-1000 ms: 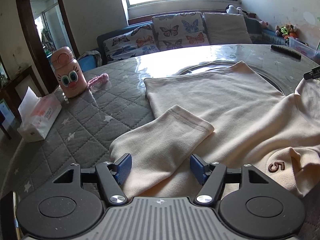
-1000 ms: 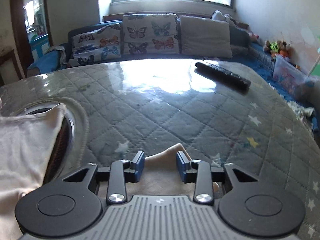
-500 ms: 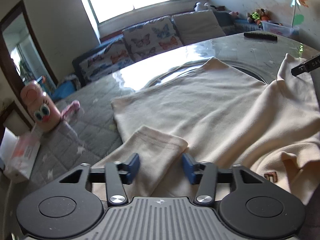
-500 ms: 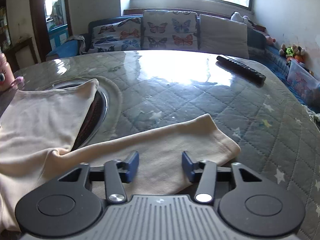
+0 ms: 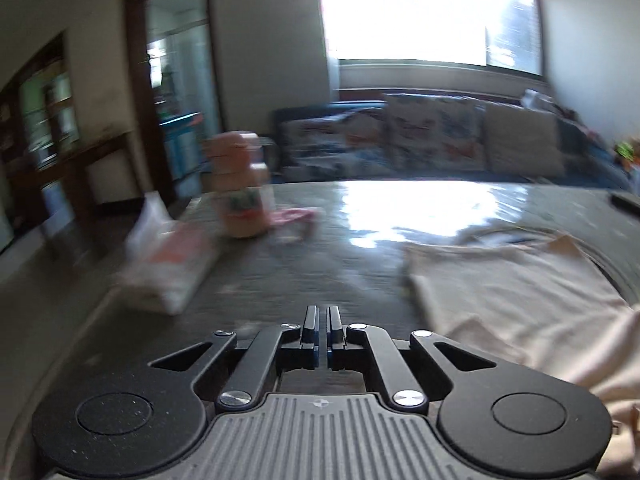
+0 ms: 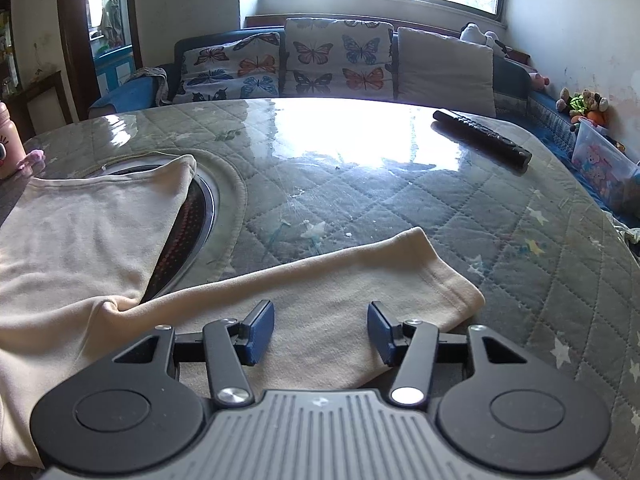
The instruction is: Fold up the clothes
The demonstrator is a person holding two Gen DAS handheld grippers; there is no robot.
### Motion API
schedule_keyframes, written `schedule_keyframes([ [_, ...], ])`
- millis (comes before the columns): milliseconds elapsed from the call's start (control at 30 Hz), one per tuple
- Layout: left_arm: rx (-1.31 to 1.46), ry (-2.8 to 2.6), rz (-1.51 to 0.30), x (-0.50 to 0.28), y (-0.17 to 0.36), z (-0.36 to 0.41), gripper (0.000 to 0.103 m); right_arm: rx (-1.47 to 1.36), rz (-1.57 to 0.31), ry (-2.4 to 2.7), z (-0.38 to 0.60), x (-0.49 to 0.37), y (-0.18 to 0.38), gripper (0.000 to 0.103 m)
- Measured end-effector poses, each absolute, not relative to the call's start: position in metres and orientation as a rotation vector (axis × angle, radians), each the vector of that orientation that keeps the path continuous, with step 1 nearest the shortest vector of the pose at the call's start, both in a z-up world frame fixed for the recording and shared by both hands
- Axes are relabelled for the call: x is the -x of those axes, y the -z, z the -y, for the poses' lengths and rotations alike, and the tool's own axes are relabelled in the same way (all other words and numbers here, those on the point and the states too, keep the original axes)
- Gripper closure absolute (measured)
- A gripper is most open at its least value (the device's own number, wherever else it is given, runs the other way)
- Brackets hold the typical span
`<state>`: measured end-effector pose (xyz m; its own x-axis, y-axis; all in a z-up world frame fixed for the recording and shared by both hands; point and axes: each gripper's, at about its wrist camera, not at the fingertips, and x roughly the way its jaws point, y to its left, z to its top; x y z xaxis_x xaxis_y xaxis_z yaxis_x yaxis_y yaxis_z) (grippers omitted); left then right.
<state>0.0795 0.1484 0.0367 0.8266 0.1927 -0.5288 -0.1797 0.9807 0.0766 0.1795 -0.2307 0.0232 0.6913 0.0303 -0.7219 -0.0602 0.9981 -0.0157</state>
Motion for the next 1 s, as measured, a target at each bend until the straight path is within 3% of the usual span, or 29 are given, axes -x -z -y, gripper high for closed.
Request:
schedule_keyframes([
  [333, -0.166, 0.071, -0.642, -0.072, -0.007, -0.071, 0.095, 0.051, -0.813, -0.042, 0.225, -0.182, -0.023, 0.049],
  [400, -0.207, 0.119, -0.649, -0.076, 0.001, -0.054, 0.090, 0.051, -0.814, -0.043, 0.225, -0.182, -0.023, 0.049],
  [467, -0.242, 0.157, -0.654, -0.078, 0.006, -0.042, 0.074, 0.049, -0.816, -0.043, 0.226, -0.182, -0.023, 0.049],
  [533, -0.276, 0.169, -0.655, -0.081, 0.011, -0.034, 0.066, 0.048, -0.816, -0.044, 0.226, -0.183, -0.023, 0.049],
  [633, -0.312, 0.177, -0.661, -0.086, 0.018, -0.028, 0.066, 0.047, -0.815, -0.045, 0.226, -0.183, -0.023, 0.048],
  [800, -0.352, 0.171, -0.668, -0.092, 0.027, -0.028, 0.069, 0.042, -0.813, -0.045, 0.226, -0.183, -0.021, 0.044],
  [867, -0.346, 0.169, -0.666, -0.092, 0.027, -0.031, 0.092, 0.042, -0.813, -0.045, 0.225, -0.182, -0.021, 0.044],
  [1000, -0.291, 0.145, -0.646, -0.091, 0.019, -0.045, 0.100, 0.040, -0.813, -0.045, 0.225, -0.182, -0.021, 0.043],
])
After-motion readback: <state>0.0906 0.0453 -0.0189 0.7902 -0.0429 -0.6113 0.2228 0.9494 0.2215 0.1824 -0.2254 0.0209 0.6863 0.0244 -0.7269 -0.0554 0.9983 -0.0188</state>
